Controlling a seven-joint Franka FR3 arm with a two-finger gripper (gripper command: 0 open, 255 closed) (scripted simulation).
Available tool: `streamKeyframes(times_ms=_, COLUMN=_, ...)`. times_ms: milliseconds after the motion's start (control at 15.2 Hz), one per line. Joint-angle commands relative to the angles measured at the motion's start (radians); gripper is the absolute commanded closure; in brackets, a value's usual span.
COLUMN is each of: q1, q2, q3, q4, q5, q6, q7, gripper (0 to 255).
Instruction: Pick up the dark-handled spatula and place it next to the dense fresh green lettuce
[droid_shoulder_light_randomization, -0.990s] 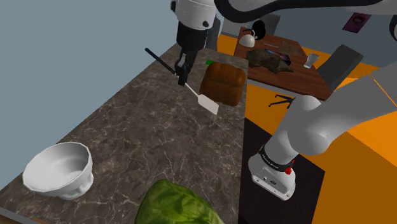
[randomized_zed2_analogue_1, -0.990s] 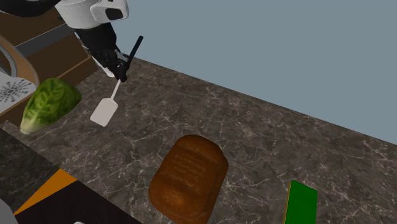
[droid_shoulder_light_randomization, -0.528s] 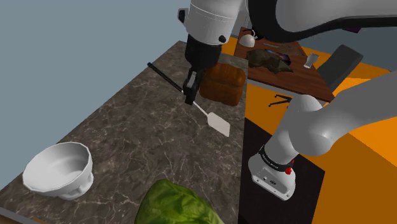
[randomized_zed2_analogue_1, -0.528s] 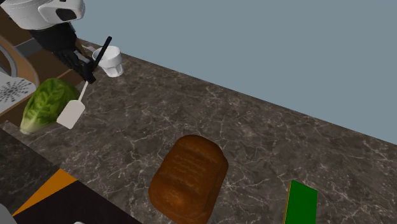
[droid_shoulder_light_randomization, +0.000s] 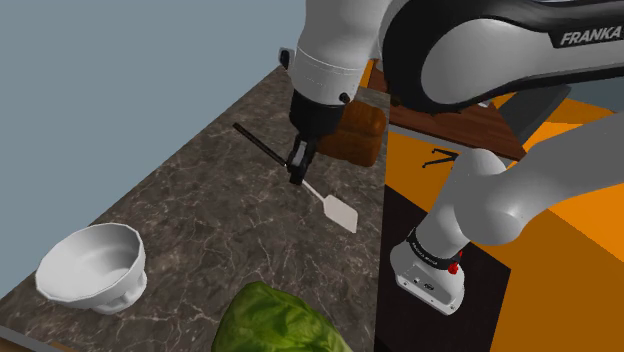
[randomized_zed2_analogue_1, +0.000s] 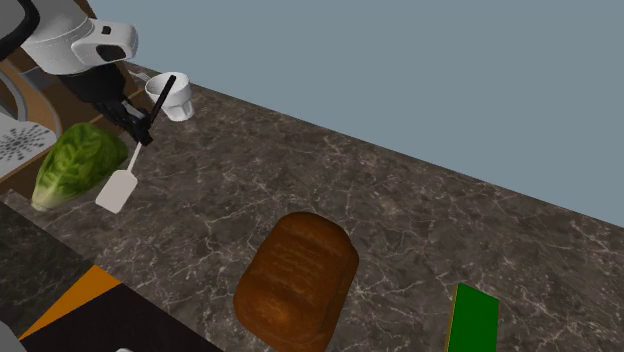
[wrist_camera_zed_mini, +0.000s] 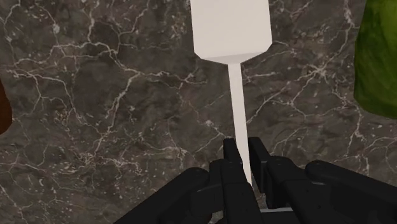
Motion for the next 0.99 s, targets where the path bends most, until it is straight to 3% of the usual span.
streamKeyframes(times_ms=0, q1=0.001, q2=0.002, q3=0.003, q4=-0.024, q5=0.003, q6=0.027, q7=-0.002, gripper=255)
streamKeyframes(times_ms=924, q1=0.006, q2=0.058, q3=0.045, q4=-0.173, q5=0.024, q6=0.231, q7=0.0, gripper=255)
